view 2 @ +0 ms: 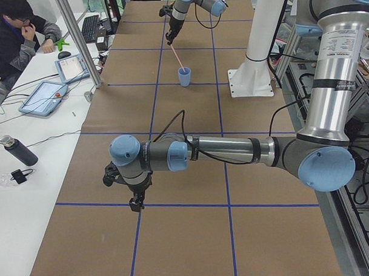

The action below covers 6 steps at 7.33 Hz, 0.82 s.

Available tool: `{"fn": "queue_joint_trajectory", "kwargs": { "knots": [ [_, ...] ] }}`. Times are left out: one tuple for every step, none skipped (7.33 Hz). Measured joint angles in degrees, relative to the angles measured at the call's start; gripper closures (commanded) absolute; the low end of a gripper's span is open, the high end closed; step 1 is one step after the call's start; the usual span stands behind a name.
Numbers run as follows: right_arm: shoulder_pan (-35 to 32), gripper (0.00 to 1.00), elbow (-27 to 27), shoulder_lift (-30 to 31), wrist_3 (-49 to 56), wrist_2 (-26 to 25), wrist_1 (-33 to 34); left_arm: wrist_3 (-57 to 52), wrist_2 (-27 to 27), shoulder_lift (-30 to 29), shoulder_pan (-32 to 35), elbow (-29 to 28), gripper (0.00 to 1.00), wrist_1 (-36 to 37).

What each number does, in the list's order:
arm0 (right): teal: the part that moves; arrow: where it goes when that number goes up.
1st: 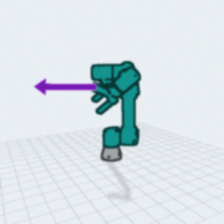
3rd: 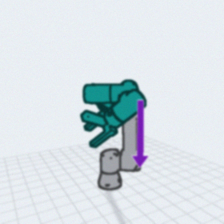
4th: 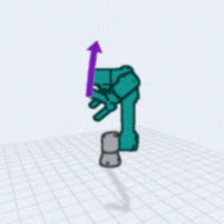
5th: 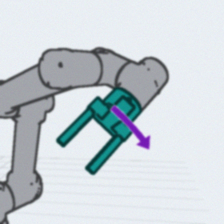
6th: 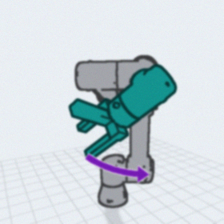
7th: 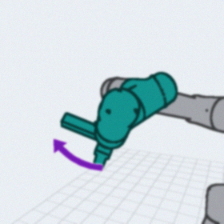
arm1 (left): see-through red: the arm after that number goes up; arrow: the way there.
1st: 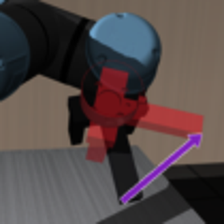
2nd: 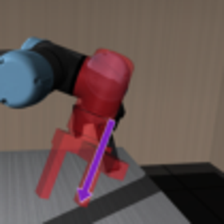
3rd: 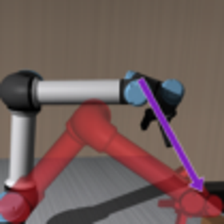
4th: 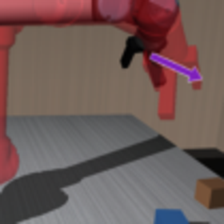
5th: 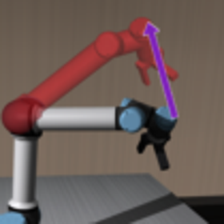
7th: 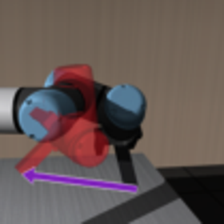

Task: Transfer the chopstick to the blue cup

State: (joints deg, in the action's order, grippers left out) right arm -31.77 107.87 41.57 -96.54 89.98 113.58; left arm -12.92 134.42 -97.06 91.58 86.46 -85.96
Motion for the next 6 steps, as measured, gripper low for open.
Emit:
{"fn": "queue_joint_trajectory", "kwargs": {
  "knots": [
    [1.2,0.97,-0.3,0.0,-0.1,-1.4,0.1,0.0,0.0,0.0,0.0,-0.1,0.01,0.0],
    [2.1,0.73,-0.5,0.1,-0.5,-2.1,0.1,0.0,0.0,0.0,0.0,-0.1,0.01,0.0],
    [3.1,0.44,-0.8,0.0,-1.6,-3.1,0.1,0.0,0.0,0.0,0.0,-0.2,0.01,0.0],
    [3.9,0.14,-0.9,-0.1,-2.9,-4.1,0.1,0.0,0.0,0.0,0.0,-0.3,0.01,0.0],
    [4.3,0.00,-0.9,-0.3,-3.4,-4.6,0.1,0.0,0.0,0.0,0.0,-0.4,0.01,0.0],
    [4.4,0.00,-0.7,-0.5,-3.1,-4.7,0.1,0.0,0.0,0.0,0.0,-0.5,0.01,0.0]
  ]
}}
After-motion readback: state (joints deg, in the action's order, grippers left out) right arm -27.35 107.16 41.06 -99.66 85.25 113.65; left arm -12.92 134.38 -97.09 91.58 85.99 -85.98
